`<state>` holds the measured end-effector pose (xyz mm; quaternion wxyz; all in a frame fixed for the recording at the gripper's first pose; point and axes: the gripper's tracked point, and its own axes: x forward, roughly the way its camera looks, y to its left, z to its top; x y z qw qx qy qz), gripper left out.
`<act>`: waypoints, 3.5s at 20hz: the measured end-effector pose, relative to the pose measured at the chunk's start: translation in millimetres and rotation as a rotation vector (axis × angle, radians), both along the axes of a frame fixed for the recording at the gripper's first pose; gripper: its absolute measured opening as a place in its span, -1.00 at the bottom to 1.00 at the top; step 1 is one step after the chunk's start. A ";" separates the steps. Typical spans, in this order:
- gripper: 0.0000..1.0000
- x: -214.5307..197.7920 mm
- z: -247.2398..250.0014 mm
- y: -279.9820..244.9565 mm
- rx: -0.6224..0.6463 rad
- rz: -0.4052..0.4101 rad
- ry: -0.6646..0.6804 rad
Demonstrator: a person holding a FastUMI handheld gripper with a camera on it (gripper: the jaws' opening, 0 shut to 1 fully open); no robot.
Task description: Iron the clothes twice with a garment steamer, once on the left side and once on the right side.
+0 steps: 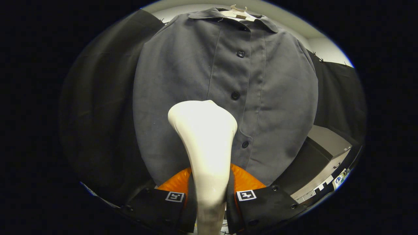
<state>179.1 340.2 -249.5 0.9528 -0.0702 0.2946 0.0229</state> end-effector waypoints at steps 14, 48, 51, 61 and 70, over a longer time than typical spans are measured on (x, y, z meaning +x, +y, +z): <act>-0.11 -10.4 82.3 -27.1 0.041 0.003 -0.139; -0.11 -49.9 239.0 -175.9 0.023 -0.158 -0.349; -0.11 -51.5 239.0 -174.0 0.020 -0.152 -0.349; -0.12 -49.4 226.7 -175.9 0.020 -0.156 -0.352; -0.11 -49.0 221.1 -177.0 0.023 -0.157 -0.349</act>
